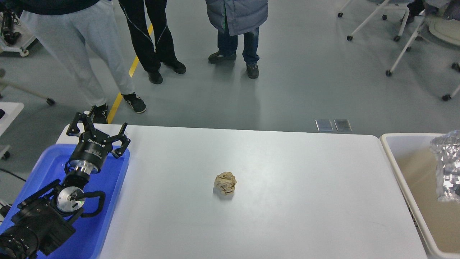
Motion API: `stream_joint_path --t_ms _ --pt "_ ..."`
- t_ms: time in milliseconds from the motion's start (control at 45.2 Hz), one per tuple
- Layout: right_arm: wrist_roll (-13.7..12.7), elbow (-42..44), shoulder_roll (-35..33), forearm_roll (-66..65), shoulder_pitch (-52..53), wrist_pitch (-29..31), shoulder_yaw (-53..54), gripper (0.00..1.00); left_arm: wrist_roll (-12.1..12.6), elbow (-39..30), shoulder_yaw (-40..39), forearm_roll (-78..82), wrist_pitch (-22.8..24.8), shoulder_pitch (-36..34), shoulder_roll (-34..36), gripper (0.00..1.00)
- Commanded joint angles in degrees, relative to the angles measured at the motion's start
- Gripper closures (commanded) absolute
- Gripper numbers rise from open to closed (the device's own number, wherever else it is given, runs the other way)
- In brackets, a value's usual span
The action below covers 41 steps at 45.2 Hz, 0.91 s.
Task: Tidy desktop
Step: 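Release the foil in the bin and hold the right arm beyond view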
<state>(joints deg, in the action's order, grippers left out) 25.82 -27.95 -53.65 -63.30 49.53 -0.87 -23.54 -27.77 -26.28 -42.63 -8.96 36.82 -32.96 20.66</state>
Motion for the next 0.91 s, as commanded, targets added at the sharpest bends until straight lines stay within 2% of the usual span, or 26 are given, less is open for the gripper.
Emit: stream_joint_path --t_ms 0,177,354,553,774,885 --pt "0.2 19.0 9.9 12.0 -10.7 -0.4 2.2 1.0 0.0 0.0 0.0 0.0 0.0 0.0 0.0 0.0" --pt "-1.4 27.6 17.3 20.4 -14.1 0.2 2.3 1.0 0.0 0.0 0.0 0.0 -0.1 0.0 0.0 0.0" --pt "-9.3 29.0 20.6 30.1 -14.6 0.3 3.0 1.0 0.0 0.0 0.0 0.0 0.0 0.0 0.0 0.0" --pt "-15.1 29.2 23.4 41.0 -14.6 0.3 3.1 1.0 0.0 0.0 0.0 0.0 0.0 0.0 0.0 0.0" --pt "-17.6 29.3 25.4 49.2 -14.6 -0.5 3.2 1.0 0.0 0.0 0.0 0.0 0.0 0.0 0.0 0.0" --pt "-17.8 29.3 25.9 49.3 -14.6 -0.8 3.2 1.0 0.0 0.0 0.0 0.0 0.0 0.0 0.0 0.0"
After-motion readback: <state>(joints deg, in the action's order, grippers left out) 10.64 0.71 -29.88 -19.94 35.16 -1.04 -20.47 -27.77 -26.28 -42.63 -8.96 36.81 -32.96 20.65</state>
